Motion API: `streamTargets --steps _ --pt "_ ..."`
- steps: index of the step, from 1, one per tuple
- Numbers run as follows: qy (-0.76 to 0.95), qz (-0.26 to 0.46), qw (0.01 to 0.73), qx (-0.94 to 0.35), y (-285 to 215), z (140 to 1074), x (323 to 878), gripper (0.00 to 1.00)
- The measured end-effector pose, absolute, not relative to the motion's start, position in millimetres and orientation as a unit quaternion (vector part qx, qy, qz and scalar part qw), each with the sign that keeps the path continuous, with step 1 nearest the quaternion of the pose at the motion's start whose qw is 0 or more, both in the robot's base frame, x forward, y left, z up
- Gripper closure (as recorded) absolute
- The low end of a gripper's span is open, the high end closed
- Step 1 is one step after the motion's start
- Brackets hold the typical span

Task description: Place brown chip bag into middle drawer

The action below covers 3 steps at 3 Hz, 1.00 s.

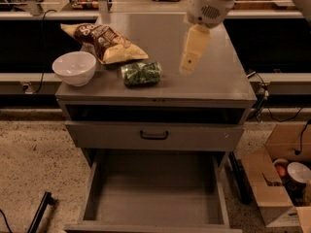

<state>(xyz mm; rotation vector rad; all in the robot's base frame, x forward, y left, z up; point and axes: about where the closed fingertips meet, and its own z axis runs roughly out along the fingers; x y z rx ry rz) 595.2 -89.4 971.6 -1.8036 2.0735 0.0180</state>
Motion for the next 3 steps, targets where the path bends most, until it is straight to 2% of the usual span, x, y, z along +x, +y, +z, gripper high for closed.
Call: streamTargets --steps 1,2,3 --pt "0.728 0.041 0.245 -0.638 -22.7 984.3 655.9 0.0" --pt "0.719 0.053 0.272 -0.637 10.7 992.1 681.6 0.0" --pt "0.701 0.043 0.314 -0.639 19.3 988.9 705.6 0.0"
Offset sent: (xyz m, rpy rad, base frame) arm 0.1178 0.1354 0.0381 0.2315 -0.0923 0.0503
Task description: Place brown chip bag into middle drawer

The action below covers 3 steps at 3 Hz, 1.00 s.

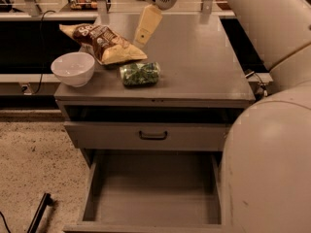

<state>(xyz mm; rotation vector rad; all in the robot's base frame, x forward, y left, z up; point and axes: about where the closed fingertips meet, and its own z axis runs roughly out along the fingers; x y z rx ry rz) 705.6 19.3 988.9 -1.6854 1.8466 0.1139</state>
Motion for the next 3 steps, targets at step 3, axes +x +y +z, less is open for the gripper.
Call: streamTargets --steps 3 --pt "0.672 0.048 0.382 -0.632 52.2 987.3 732.7 0.0"
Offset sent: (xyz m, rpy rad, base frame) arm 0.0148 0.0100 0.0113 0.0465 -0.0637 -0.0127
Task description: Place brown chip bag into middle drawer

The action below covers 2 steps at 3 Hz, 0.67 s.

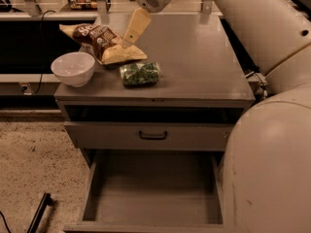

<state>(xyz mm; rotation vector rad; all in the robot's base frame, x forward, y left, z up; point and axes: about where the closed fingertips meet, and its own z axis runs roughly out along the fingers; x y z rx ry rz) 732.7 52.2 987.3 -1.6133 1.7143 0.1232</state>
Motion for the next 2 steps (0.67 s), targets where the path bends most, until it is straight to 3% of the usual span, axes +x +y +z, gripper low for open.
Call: streamTargets --steps 2 --pt "0.649 -0.008 0.392 -0.652 90.4 942.8 772.8 0.0"
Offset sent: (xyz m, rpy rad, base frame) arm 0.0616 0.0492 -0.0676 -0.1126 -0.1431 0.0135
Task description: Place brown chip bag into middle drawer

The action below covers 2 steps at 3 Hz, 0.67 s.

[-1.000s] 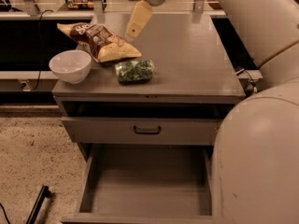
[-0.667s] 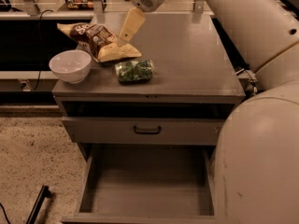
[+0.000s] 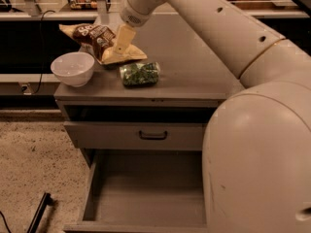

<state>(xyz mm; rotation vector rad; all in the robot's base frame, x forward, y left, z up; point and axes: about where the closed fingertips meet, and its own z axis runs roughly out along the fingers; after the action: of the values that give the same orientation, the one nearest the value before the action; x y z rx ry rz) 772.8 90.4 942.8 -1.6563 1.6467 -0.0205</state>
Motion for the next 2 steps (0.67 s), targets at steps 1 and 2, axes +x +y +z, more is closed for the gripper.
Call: streamTargets --steps 1,2 --pt "0.65 0.001 0.386 -0.655 101.5 920.7 778.9 0.0" --pt "0.652 0.009 0.387 -0.652 109.7 908.0 784.1 0.0"
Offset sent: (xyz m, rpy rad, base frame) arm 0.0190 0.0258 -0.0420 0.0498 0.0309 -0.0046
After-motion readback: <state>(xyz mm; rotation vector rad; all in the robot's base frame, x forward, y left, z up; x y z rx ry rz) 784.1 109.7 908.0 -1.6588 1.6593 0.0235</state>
